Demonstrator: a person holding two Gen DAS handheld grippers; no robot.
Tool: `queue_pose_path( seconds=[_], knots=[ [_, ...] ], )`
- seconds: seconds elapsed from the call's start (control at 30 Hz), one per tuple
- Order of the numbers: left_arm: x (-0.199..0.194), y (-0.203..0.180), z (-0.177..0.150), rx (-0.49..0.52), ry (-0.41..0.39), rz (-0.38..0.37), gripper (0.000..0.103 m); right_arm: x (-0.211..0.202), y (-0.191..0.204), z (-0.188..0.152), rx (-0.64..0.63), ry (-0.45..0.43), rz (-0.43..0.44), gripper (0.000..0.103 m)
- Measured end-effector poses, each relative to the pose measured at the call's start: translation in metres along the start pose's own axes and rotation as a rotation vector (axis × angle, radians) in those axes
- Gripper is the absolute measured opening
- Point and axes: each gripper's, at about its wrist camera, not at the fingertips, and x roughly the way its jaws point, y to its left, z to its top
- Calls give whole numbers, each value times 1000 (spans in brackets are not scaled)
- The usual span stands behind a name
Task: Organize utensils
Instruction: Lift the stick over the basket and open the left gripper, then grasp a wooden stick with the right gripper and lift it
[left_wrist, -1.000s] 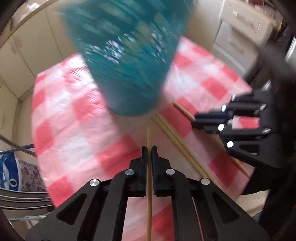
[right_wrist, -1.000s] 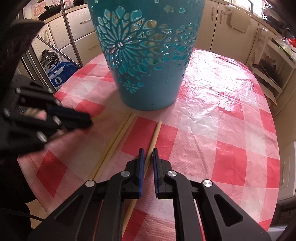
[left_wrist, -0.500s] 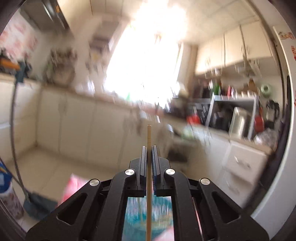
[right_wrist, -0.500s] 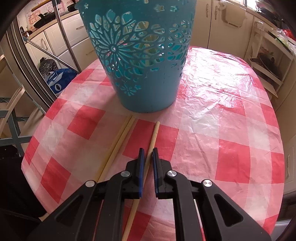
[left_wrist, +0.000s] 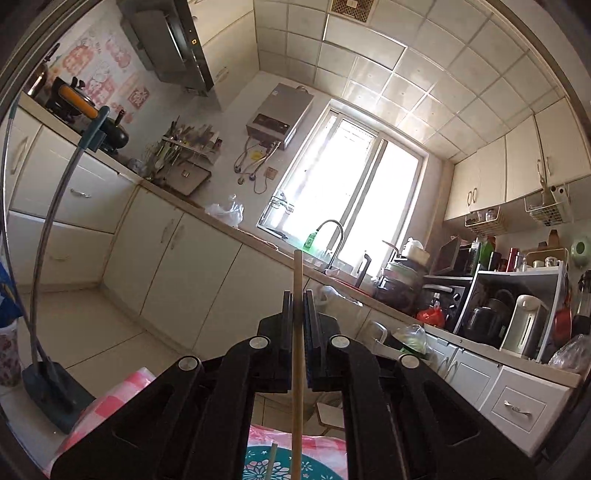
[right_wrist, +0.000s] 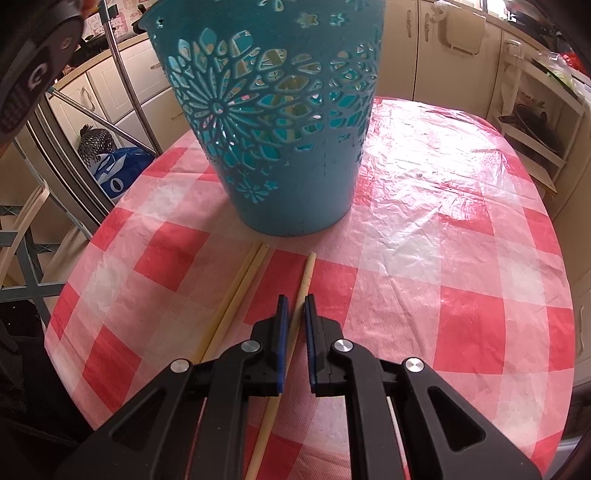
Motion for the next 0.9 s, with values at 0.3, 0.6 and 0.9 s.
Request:
queue_pose_path(
  seconds=[0.3, 0.6, 0.9],
  knots=[
    [26, 3, -42, 66, 112, 32, 5, 1, 2, 1, -12, 0, -1, 10],
    [6, 2, -63, 169, 206, 77, 13, -7, -14, 1, 50, -3, 13, 8],
    [-15, 5, -46, 170, 204, 114, 41, -37, -46, 8, 188, -85, 37, 8]
  ],
)
